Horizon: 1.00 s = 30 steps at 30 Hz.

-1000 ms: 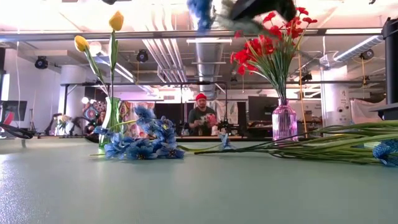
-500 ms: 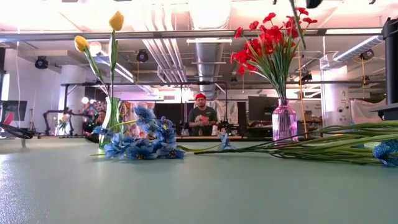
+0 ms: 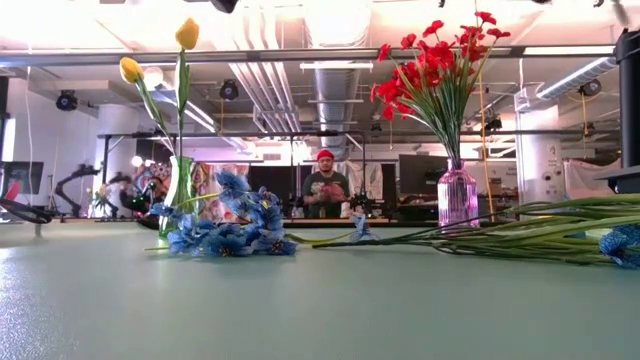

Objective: Sort flowers into vase by color
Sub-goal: Put the middle blue flower into the red vase

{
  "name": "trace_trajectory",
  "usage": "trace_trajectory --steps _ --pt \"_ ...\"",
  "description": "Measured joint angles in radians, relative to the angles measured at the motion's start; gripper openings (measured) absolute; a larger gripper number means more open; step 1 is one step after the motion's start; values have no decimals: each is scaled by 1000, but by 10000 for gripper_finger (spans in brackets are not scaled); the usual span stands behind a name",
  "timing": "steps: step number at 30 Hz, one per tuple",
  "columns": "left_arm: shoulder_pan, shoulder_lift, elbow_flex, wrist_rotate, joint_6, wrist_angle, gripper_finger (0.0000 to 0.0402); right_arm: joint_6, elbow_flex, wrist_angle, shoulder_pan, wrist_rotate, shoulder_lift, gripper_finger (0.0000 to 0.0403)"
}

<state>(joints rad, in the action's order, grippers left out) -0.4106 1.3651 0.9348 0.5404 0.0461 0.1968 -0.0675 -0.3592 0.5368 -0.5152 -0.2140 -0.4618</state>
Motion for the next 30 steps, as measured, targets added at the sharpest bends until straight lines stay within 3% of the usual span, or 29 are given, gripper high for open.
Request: trace_trajectory --steps 7,11,15,23,30 --pt "16 28 0 1 26 71 233 -161 -25 -402 -4 -16 214 13" --pt "23 53 0 2 17 142 233 -145 -63 -497 -4 -8 274 13" --pt "31 88 19 13 15 174 233 -67 -71 -558 -8 16 302 13" --pt "42 198 129 179 -2 174 233 51 -84 -535 -19 35 266 13" --pt "47 297 262 186 -12 119 233 91 -186 -557 -76 28 253 13"
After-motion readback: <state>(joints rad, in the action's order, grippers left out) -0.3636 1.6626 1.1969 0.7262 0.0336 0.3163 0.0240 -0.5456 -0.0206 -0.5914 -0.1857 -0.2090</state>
